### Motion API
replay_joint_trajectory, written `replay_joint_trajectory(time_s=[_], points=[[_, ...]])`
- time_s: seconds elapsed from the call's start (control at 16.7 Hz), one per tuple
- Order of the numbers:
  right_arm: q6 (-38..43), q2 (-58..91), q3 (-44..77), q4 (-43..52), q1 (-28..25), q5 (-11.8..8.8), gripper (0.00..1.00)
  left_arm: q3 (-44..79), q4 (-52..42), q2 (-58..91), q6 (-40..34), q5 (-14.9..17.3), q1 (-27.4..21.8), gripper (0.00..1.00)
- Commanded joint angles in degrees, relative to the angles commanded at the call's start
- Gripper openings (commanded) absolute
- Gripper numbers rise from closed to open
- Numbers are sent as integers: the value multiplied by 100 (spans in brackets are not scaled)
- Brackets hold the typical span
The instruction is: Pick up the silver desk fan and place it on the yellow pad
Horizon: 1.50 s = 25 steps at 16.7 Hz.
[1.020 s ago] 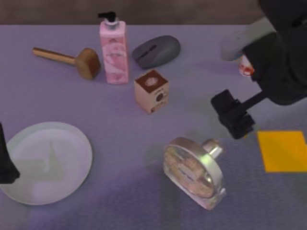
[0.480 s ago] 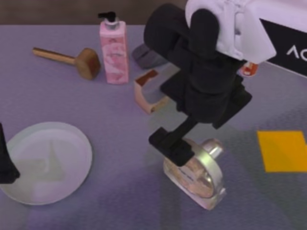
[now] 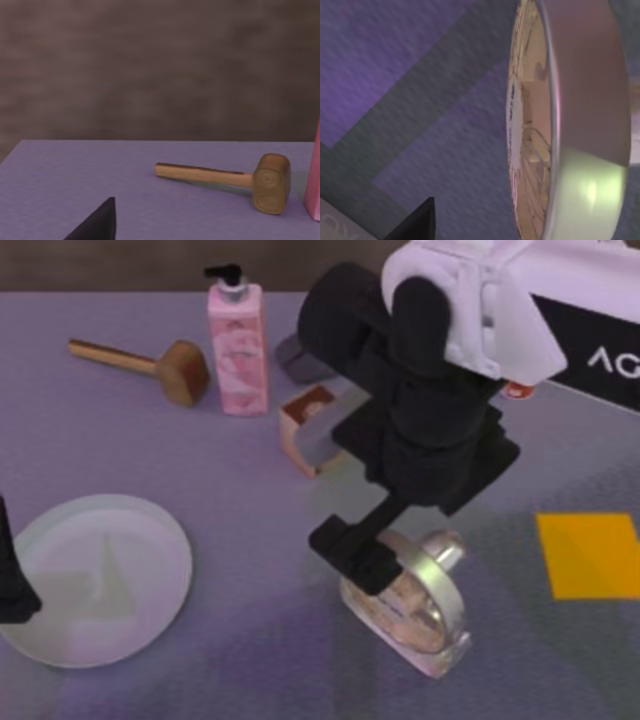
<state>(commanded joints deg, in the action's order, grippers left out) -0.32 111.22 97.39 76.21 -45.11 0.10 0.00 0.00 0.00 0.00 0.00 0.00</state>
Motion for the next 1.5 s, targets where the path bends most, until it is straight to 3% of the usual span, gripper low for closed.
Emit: replay_joint_trajectory(time_s=[0.24,0.54,1.32,1.5], points=[[17,47,-670,-731,-14,0,100,0,0,0,0,0,0,100],[22,64,-797,-859,-20,0,100,0,0,0,0,0,0,100],[22,64,-797,-859,-20,0,2,0,0,0,0,0,0,100],[22,64,-797,-859,-20,0,0,0,0,0,0,0,0,100]])
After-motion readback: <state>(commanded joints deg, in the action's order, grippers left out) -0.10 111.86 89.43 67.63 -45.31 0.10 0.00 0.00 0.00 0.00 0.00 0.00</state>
